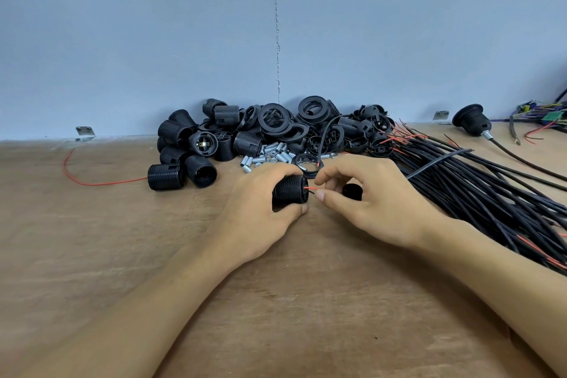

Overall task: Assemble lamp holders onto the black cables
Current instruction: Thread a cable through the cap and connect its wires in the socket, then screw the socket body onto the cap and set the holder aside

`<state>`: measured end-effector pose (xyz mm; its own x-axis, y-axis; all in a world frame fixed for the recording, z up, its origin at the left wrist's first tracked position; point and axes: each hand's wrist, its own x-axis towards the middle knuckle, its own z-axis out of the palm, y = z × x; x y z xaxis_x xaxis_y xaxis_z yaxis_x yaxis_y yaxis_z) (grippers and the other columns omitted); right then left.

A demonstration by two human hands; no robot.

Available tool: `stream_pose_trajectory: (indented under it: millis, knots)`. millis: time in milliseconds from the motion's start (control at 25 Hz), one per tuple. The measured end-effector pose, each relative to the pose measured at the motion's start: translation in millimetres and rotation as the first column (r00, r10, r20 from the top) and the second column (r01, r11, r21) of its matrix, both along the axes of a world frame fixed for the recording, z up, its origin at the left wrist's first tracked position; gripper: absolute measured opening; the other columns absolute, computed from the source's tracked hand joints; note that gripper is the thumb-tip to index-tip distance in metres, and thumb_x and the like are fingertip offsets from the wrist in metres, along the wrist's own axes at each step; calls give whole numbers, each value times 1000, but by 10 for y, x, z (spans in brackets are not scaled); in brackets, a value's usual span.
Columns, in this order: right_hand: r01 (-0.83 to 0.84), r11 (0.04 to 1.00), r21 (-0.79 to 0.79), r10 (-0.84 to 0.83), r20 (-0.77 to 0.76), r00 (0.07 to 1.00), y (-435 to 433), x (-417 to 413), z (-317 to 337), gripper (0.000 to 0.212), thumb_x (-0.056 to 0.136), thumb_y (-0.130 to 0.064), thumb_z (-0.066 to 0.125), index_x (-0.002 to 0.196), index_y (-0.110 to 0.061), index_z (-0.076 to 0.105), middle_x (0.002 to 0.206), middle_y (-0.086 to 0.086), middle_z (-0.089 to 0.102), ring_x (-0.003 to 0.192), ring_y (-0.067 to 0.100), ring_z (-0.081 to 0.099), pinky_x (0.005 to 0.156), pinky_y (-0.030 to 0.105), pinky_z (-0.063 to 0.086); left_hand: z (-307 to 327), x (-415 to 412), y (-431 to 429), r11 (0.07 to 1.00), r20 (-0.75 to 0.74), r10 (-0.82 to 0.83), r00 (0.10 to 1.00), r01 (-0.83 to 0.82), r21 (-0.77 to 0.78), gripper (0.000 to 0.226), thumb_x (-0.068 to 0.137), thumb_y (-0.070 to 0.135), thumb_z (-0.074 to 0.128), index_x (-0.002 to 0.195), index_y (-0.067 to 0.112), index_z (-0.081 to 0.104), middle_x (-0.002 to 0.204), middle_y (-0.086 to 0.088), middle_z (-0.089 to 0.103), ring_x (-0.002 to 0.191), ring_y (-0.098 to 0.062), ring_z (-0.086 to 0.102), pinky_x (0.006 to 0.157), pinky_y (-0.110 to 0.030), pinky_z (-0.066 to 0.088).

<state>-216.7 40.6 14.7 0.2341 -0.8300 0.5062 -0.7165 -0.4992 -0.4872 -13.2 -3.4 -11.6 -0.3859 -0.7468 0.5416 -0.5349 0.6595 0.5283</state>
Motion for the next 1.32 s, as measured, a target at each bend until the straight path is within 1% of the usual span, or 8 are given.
stream_pose_trajectory:
  millis: [160, 280, 400, 600, 680, 840, 1040, 1320]
  knots:
    - [-10, 1000, -14, 10, -31, 999, -29, -12, -40, 9, 88, -23, 74, 97, -23, 72, 88, -12, 67, 86, 8, 62, 81, 29, 49, 11, 11, -7, 1000, 40, 20, 999, -19, -16, 39, 77, 26, 85, 112, 28, 70, 105, 15, 64, 99, -2, 57, 86, -7, 37]
    - [41, 994, 97, -33, -82, 996, -51, -106, -12, 40, 80, -38, 76, 118, -33, 62, 105, -17, 61, 100, 2, 59, 88, 23, 47, 11, 18, 0, 997, 2, 72, 997, -72, 2, 44, 77, 30, 85, 117, 26, 68, 108, 17, 64, 101, 1, 55, 88, -3, 34]
    - [88, 969, 229, -58, -136, 989, -93, -232, 20, 53, 76, -23, 76, 122, -35, 51, 113, -17, 58, 103, 2, 57, 92, 29, 47, 10, 29, -1, 993, -66, 104, 992, -100, 64, 42, 77, 31, 86, 113, 28, 66, 97, 24, 63, 96, 4, 54, 83, 0, 34]
    - [32, 949, 314, -60, 80, 995, -124, -321, 24, 42, 82, -19, 80, 113, -30, 54, 103, -11, 68, 93, 3, 60, 86, 24, 51, 34, 37, -2, 988, -127, 97, 987, -80, 133, 31, 78, 33, 85, 103, 33, 67, 89, 21, 66, 90, 6, 58, 75, -5, 39]
    - [34, 952, 304, -64, 89, 994, -121, -334, 26, 33, 84, -25, 79, 109, -31, 58, 100, -12, 70, 91, -3, 61, 81, 17, 49, 44, 43, 4, 989, -131, 81, 988, -63, 135, 30, 77, 33, 86, 101, 36, 66, 94, 25, 65, 89, 8, 58, 75, -4, 38]
    - [20, 958, 285, -50, 99, 994, -102, -300, 37, 13, 92, -29, 69, 105, -31, 67, 95, -13, 75, 95, -1, 66, 85, 30, 54, 47, 56, 8, 992, -144, 56, 988, -39, 119, 36, 75, 31, 88, 105, 38, 69, 105, 32, 62, 96, 8, 57, 79, -2, 36]
    - [0, 973, 232, -15, 62, 998, -87, -169, -23, 19, 96, -38, 59, 111, -29, 67, 103, -12, 72, 101, 0, 65, 82, 24, 53, 56, 56, 14, 979, -168, -18, 986, 52, 196, 44, 75, 28, 88, 103, 52, 64, 106, 35, 65, 97, 7, 62, 82, -5, 42]
    - [25, 987, 158, -45, 120, 992, -81, -129, -80, 19, 92, -40, 65, 109, -32, 68, 99, -14, 71, 95, -3, 63, 79, 12, 48, 41, 20, -24, 917, -336, -20, 942, 150, 368, 33, 91, 27, 73, 122, 38, 67, 104, 24, 72, 90, -1, 66, 96, -35, 54]
